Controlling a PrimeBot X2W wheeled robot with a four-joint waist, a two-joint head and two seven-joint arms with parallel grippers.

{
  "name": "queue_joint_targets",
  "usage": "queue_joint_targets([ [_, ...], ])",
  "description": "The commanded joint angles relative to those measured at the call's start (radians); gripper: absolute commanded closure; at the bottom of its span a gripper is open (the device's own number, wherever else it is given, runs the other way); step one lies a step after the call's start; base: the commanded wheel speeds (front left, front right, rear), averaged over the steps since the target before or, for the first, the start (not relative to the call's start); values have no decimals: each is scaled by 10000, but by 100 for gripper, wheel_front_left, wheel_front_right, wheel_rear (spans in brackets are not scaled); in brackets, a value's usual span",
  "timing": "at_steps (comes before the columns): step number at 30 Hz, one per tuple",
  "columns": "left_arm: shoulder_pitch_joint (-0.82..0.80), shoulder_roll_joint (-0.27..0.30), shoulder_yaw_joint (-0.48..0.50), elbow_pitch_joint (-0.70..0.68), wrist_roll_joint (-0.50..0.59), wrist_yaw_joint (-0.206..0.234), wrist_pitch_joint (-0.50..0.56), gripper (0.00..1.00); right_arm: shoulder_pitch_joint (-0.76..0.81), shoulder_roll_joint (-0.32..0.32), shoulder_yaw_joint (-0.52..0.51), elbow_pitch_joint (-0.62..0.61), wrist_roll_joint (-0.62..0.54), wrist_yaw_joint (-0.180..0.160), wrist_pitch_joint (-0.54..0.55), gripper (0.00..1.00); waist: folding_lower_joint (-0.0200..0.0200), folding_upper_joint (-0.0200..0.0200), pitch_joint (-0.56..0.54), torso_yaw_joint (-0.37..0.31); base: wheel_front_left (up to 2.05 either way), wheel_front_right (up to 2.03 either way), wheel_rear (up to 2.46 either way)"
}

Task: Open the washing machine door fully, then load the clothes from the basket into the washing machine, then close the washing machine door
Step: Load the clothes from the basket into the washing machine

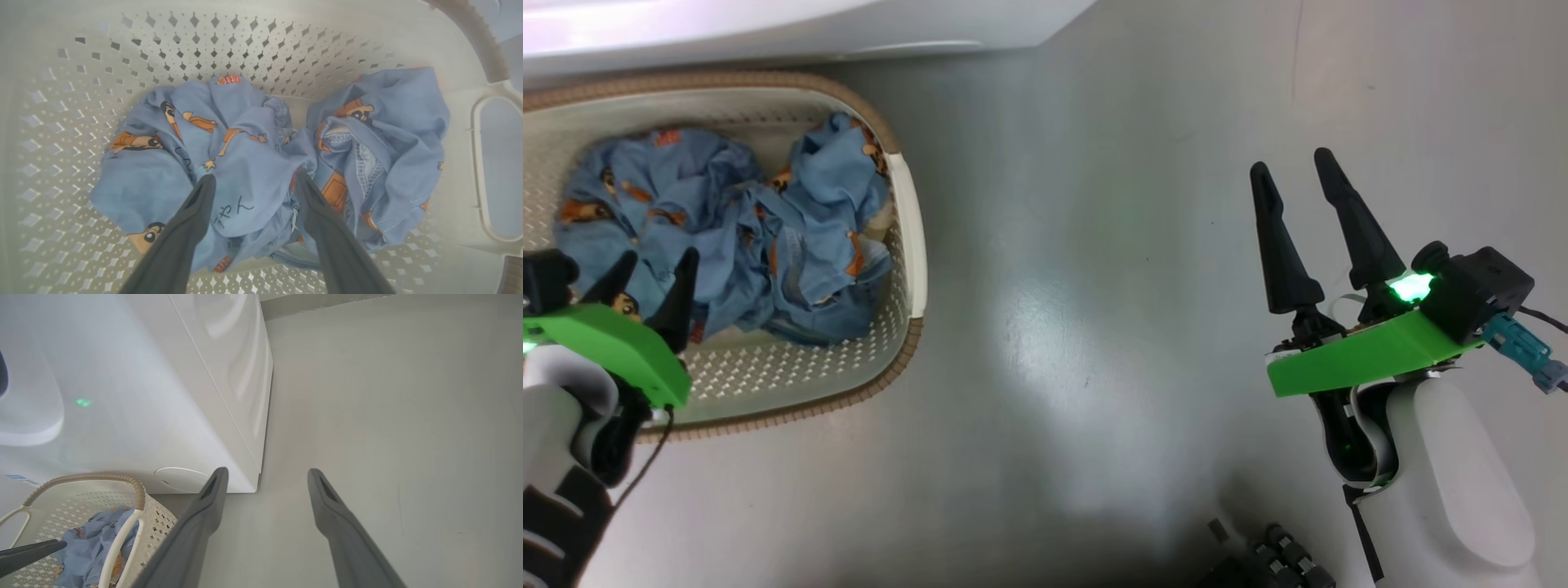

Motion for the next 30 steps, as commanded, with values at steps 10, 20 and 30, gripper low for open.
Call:
queue_joint_targets([
  [10,-614,855,-914,325,-1036,-15,-51,0,228,107,371,-323,267,16,-118,0,0,-1,351,-330,0,0,0],
  [20,-875,967,-1757,428,-2140,-15,79,100,363,108,297,-329,235,16,-118,0,0,-1,147,-430,0,0,0],
  [30,-317,729,-1738,209,-2611,-15,-56,100,665,108,92,-12,169,16,-118,0,0,-1,-1157,-18,0,0,0],
])
